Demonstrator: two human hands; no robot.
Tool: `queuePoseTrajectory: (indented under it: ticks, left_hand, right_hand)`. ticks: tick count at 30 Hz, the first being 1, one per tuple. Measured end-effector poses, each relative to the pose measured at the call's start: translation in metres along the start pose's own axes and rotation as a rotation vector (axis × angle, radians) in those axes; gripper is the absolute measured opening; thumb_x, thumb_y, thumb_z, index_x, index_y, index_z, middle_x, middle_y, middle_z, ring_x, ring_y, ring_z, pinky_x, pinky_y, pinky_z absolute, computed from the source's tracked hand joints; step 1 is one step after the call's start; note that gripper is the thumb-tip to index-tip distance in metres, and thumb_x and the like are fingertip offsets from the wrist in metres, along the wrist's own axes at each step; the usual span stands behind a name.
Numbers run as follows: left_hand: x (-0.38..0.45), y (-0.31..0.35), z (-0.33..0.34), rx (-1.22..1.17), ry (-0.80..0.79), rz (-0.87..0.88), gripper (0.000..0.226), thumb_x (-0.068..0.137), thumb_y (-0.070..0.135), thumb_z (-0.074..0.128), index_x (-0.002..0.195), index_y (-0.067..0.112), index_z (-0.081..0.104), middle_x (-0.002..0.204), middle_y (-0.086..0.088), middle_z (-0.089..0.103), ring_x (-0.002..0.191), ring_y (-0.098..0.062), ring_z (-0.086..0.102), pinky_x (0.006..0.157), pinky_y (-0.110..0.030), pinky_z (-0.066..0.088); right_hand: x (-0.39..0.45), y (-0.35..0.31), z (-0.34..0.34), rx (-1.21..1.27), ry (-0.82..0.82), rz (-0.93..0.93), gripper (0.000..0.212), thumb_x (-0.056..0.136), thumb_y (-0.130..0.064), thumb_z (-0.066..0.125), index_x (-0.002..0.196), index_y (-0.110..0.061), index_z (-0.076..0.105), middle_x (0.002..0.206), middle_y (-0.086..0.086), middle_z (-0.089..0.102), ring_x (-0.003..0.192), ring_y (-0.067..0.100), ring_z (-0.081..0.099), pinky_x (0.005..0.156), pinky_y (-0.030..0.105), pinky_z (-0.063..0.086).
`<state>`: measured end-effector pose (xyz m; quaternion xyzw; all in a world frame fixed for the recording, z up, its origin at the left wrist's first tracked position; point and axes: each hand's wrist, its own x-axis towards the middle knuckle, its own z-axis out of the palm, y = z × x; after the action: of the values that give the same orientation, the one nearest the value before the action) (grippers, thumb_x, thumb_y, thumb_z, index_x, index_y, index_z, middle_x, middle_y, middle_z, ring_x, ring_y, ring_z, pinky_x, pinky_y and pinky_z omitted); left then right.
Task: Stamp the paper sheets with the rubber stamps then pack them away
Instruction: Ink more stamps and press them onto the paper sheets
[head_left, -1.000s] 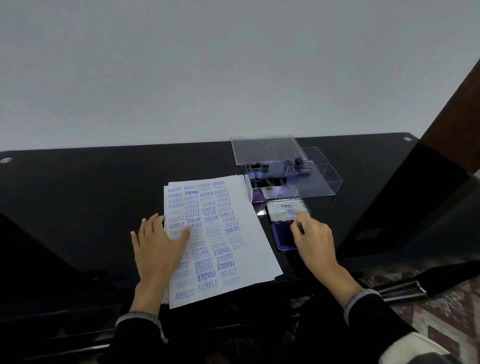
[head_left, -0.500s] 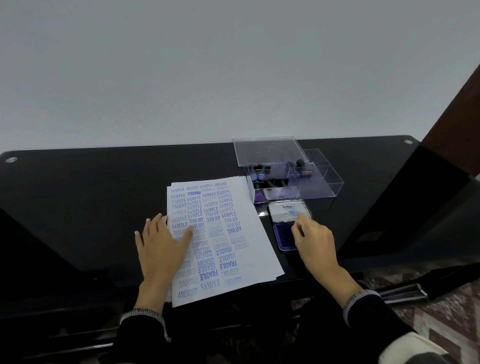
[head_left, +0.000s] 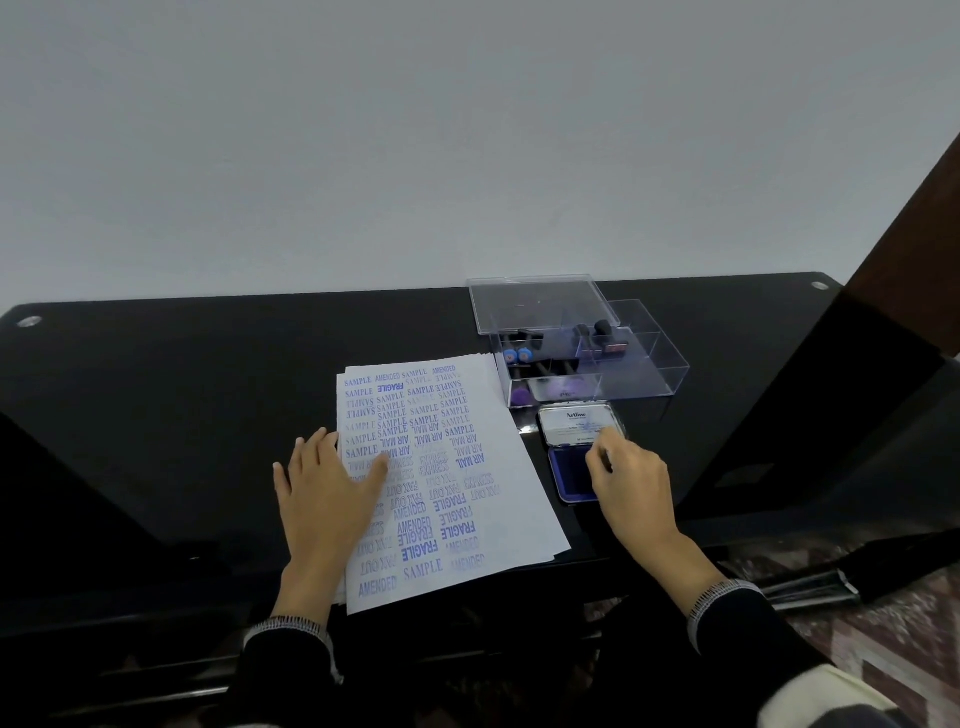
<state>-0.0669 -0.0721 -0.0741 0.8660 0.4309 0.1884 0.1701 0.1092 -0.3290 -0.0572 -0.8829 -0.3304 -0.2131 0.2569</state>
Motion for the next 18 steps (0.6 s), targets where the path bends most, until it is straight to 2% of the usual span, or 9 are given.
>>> queuePoseTrajectory:
  ticks: [5,7,12,18]
  left_hand:
    - [-0.0001,0.0007,-0.0004,-0.001,0.004,0.000,0.079,0.087,0.063,0.049,0.145,0.012,0.036,0.154,-0.004,0.031,0.147,-0.021,0.017,0.120,-0.046,0.004]
    - [-0.0002,0.0005,-0.0009,0.000,0.005,0.004,0.079,0.087,0.063,0.049,0.145,0.011,0.036,0.154,-0.004,0.031,0.147,-0.022,0.017,0.120,-0.046,0.005]
    - [0.0001,0.0003,-0.0009,0.004,-0.004,0.001,0.079,0.087,0.064,0.048,0.145,0.012,0.035,0.155,-0.003,0.030,0.147,-0.021,0.016,0.120,-0.046,0.004]
    - [0.0006,-0.0006,0.0004,0.007,0.013,0.003,0.078,0.087,0.063,0.049,0.144,0.011,0.037,0.154,-0.004,0.032,0.146,-0.021,0.018,0.120,-0.046,0.006]
  right_hand:
    - [-0.0011,-0.0074,-0.0017,-0.128,-0.037,-0.073,0.035,0.072,0.003,0.075,0.062,-0.011,0.045,0.046,-0.001,0.046,0.035,0.014,0.037,0.030,0.027,0.033]
    - [-0.0008,-0.0055,-0.0013,-0.092,-0.033,-0.049,0.035,0.074,0.003,0.073,0.062,-0.011,0.044,0.046,-0.001,0.044,0.035,0.014,0.035,0.032,0.028,0.033]
    - [-0.0007,0.0009,-0.0019,0.067,-0.028,0.064,0.028,0.086,-0.003,0.062,0.066,-0.011,0.044,0.050,0.001,0.047,0.041,0.021,0.048,0.040,0.038,0.044]
    - [-0.0009,-0.0002,-0.0016,0.098,-0.030,0.078,0.026,0.086,-0.002,0.060,0.066,-0.009,0.045,0.050,-0.002,0.043,0.040,0.019,0.044,0.040,0.035,0.039]
